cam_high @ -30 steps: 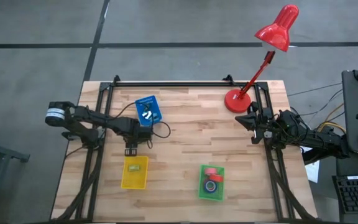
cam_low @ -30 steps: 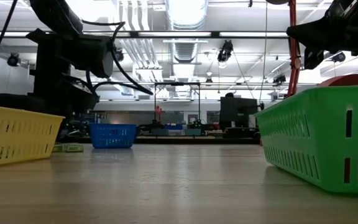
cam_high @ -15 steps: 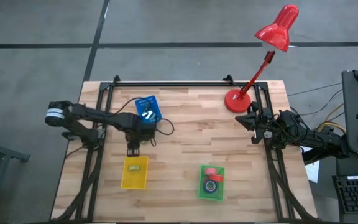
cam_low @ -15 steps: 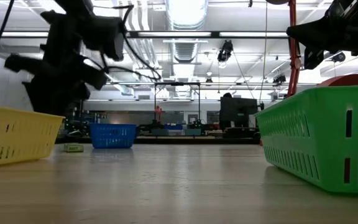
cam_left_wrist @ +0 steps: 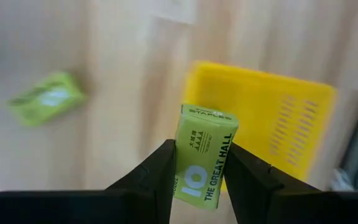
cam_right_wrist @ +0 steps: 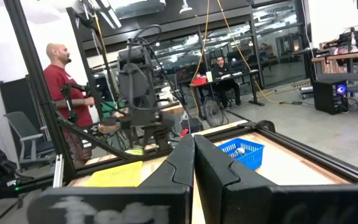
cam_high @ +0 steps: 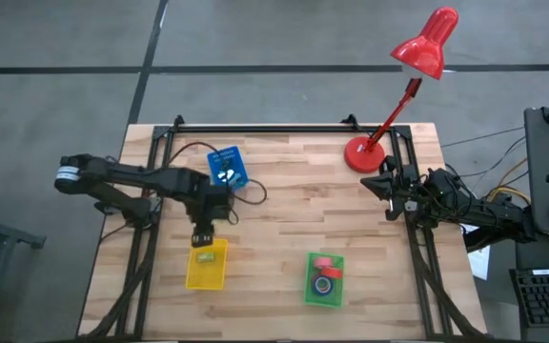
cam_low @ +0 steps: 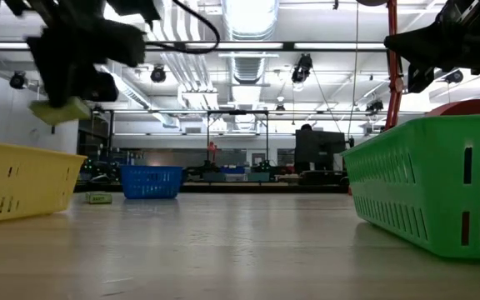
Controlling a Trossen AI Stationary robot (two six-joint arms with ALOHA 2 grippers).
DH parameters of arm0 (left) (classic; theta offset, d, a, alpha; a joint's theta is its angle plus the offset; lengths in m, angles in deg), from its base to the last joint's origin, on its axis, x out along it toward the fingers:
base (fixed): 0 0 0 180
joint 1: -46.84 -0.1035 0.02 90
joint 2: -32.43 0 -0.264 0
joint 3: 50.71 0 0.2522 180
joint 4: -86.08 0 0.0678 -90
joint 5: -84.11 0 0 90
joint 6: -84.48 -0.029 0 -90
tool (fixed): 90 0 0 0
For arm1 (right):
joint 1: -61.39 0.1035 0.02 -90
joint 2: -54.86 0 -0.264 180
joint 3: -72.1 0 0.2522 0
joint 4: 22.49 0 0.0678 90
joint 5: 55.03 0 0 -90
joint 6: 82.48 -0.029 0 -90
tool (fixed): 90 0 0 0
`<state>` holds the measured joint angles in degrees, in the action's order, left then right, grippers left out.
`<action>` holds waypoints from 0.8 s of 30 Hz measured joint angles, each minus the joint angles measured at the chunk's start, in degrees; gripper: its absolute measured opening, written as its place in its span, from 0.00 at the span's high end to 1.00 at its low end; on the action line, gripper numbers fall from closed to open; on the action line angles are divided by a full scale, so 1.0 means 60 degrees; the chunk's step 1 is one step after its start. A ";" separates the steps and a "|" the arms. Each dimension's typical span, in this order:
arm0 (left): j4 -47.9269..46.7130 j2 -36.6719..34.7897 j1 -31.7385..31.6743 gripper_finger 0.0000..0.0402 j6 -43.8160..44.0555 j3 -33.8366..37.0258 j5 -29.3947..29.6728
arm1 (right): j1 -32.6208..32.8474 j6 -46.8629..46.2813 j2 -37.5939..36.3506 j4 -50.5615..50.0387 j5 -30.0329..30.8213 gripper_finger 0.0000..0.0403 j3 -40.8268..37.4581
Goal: Pick and place Stapler, Stapler remover, tape
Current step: Put the left staple pin box into the yellow bin
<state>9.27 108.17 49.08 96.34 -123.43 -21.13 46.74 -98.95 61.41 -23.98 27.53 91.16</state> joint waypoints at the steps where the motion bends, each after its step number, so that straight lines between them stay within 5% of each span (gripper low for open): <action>1: -0.0020 -0.0089 0.0170 0.69 0.0069 0.0025 -0.0195 | 0.0003 0.0000 0.0001 0.0000 0.0000 0.98 0.0000; 10: 0.1237 0.0256 0.1879 0.68 0.0306 0.0040 -0.0626 | 0.0000 0.0002 0.0002 0.0000 0.0000 0.98 0.0000; 24: 0.1273 0.0898 0.2083 0.66 0.0467 0.0702 -0.0625 | 0.0000 0.0002 0.0000 0.0000 0.0000 0.98 0.0000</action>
<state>16.90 113.56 61.58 99.14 -119.22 -24.89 46.74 -98.93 61.41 -23.98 27.53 91.16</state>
